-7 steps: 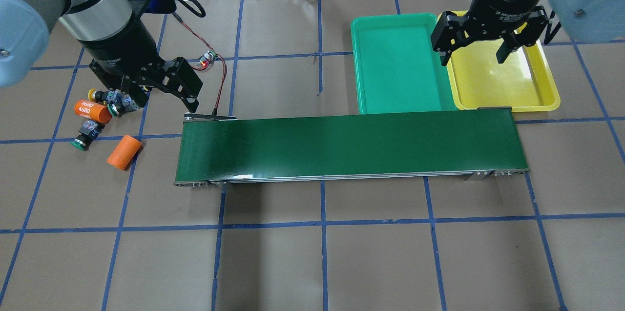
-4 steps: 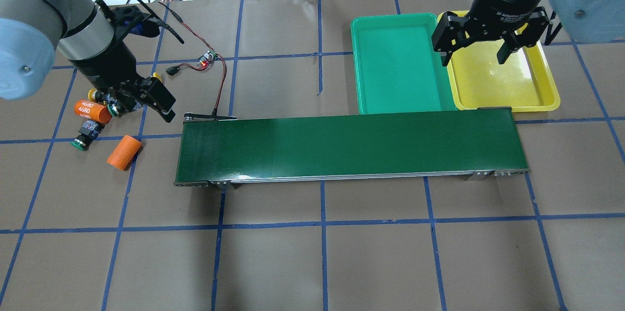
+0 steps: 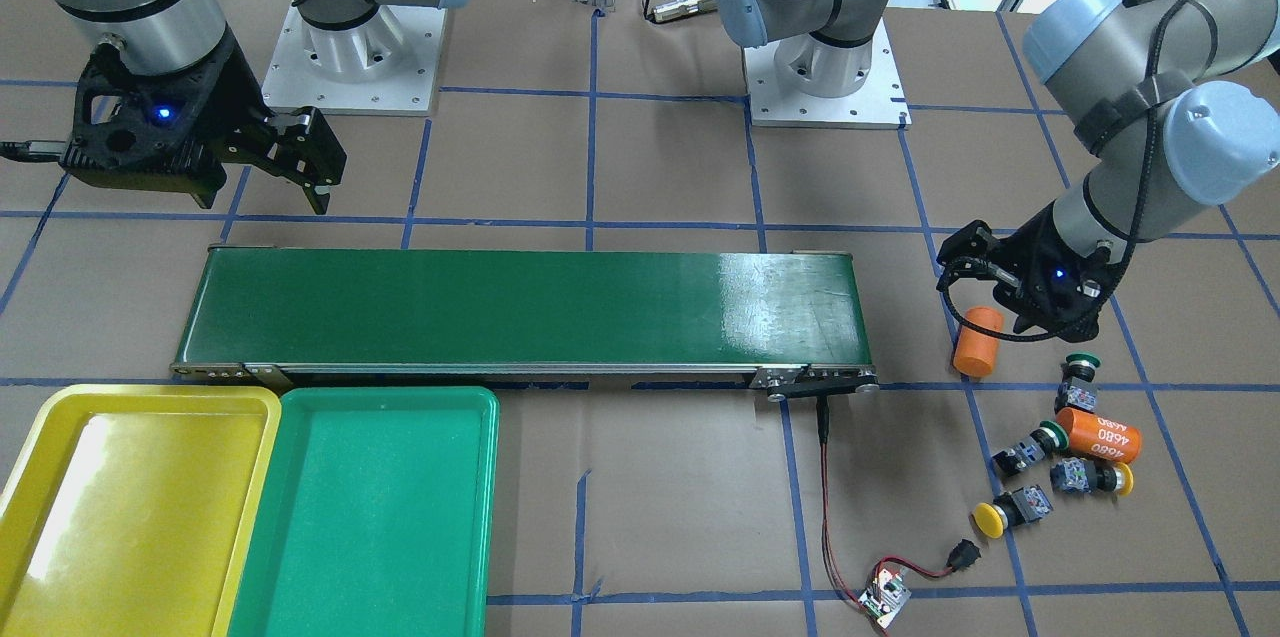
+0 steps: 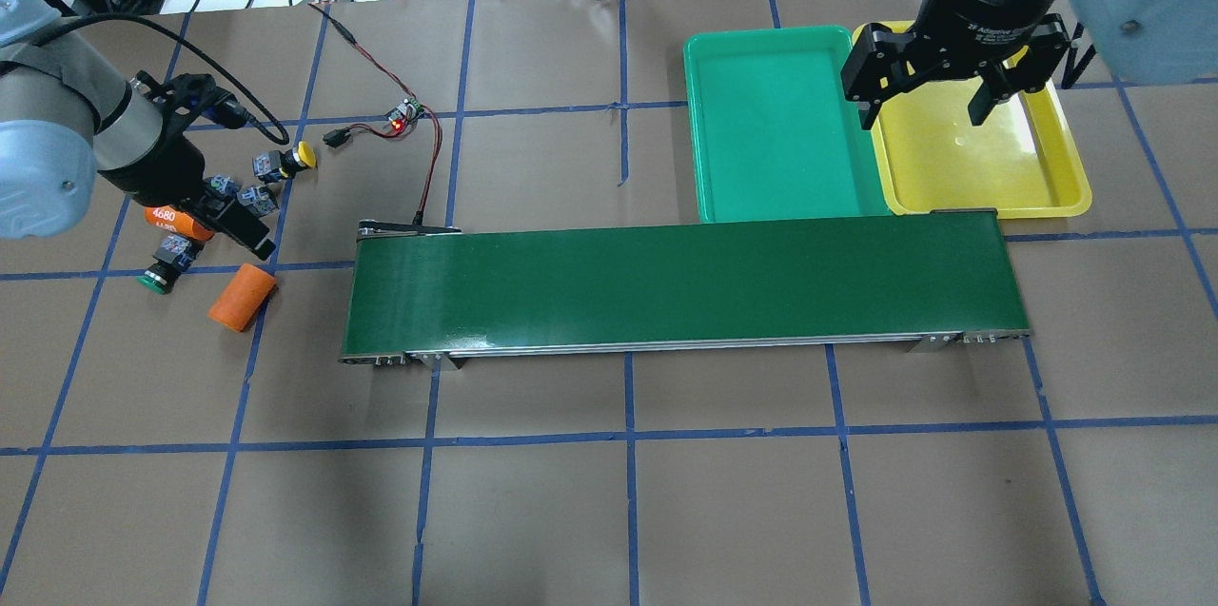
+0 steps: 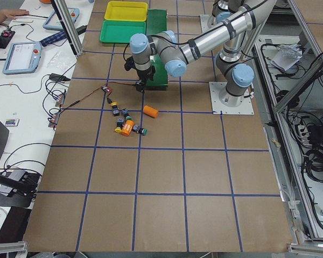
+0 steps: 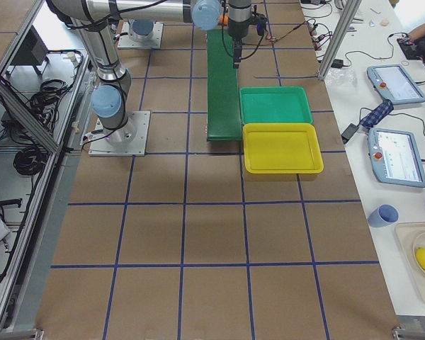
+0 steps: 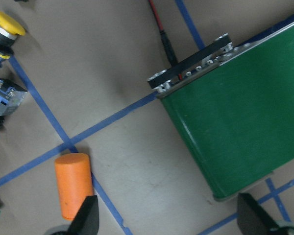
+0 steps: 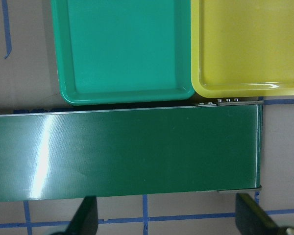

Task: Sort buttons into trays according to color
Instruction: 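Reach the left gripper down to the orange cylinder beside the buttons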

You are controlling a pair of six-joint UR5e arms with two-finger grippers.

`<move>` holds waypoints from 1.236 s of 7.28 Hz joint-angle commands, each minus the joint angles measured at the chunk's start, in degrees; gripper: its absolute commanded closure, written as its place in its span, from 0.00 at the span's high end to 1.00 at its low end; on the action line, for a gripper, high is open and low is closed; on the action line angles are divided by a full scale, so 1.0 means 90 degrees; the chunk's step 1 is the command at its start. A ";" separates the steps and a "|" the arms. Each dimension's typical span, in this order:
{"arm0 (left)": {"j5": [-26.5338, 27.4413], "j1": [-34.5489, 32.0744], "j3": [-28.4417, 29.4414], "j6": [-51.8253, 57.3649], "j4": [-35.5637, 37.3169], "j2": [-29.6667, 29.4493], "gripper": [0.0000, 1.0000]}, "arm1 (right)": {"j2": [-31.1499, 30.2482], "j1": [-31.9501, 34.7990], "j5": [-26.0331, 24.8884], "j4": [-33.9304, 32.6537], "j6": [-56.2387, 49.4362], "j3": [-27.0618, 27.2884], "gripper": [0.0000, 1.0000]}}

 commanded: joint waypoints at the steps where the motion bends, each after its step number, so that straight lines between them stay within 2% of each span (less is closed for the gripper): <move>1: 0.0002 0.0345 -0.0041 0.0862 0.0614 -0.0476 1.00 | 0.0000 -0.0010 0.0008 0.0000 0.0000 0.0000 1.00; 2: 0.0060 0.0423 -0.0050 0.1038 0.0789 -0.0681 1.00 | 0.0000 -0.0010 0.0008 0.0000 0.0000 0.0000 1.00; 3: 0.0341 0.0434 -0.0069 0.1146 0.1381 -0.0818 1.00 | 0.0000 -0.0010 0.0008 0.0000 0.0000 0.0000 1.00; 5: 0.0324 0.0696 -0.0176 0.1090 0.1358 -0.1131 1.00 | 0.0000 0.0000 -0.0002 0.0000 0.0000 0.0000 1.00; 6: 0.0363 0.0717 -0.0419 0.1098 0.1348 -0.1084 1.00 | 0.0000 0.0000 -0.0002 0.0000 0.0000 0.0000 1.00; 9: 0.0363 0.0688 -0.0519 0.0681 0.1241 -0.1083 1.00 | 0.0000 0.0010 -0.0022 -0.0010 0.0000 0.0029 1.00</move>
